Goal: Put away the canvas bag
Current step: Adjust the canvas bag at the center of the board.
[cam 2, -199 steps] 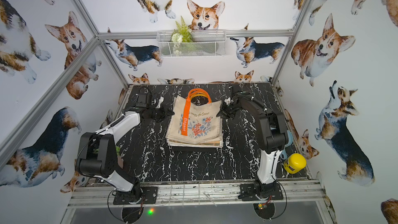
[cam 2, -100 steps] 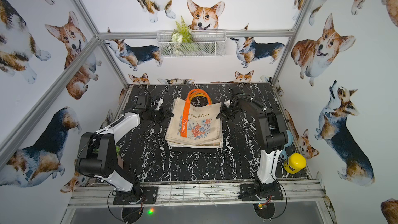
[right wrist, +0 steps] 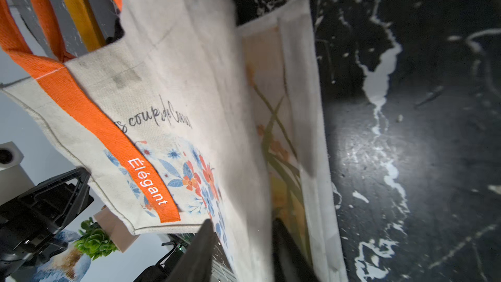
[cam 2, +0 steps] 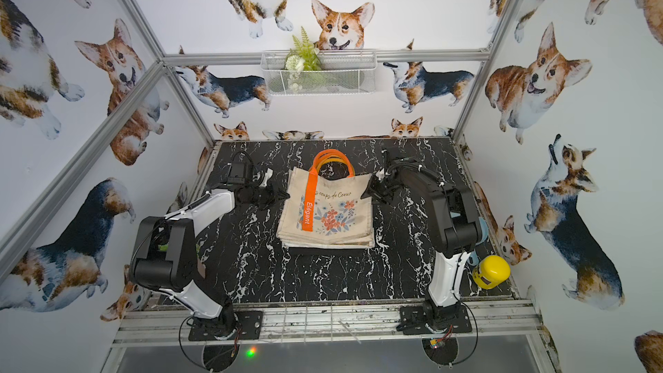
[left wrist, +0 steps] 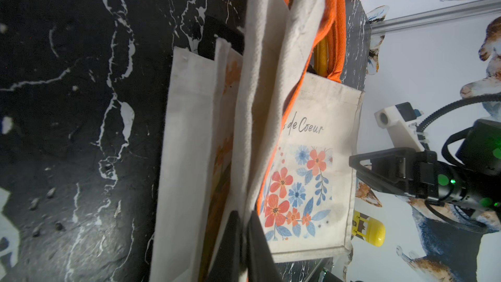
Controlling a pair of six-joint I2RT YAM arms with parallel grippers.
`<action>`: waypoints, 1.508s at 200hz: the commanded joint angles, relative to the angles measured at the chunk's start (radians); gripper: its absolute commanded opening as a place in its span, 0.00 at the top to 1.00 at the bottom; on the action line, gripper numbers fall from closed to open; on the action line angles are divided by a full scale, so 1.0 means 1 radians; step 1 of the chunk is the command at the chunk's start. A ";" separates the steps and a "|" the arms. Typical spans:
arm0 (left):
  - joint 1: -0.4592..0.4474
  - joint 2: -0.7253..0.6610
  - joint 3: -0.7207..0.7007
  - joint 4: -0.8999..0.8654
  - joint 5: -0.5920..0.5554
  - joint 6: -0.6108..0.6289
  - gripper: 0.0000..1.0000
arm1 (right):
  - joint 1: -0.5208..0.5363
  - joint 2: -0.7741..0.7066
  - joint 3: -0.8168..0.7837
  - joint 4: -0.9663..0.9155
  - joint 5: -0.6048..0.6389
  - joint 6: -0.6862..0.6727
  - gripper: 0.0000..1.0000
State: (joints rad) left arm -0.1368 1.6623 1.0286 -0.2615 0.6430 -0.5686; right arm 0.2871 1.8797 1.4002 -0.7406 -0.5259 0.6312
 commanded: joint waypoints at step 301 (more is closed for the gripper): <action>-0.049 -0.049 -0.188 0.349 -0.049 -0.120 0.60 | 0.078 -0.107 -0.196 0.637 -0.293 0.125 0.01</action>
State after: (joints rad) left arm -0.1932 1.7363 0.7963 0.1818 0.6437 -0.7506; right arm 0.4068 1.8900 1.1481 -0.0116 -0.8040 0.7952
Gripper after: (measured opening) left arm 0.078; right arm 0.993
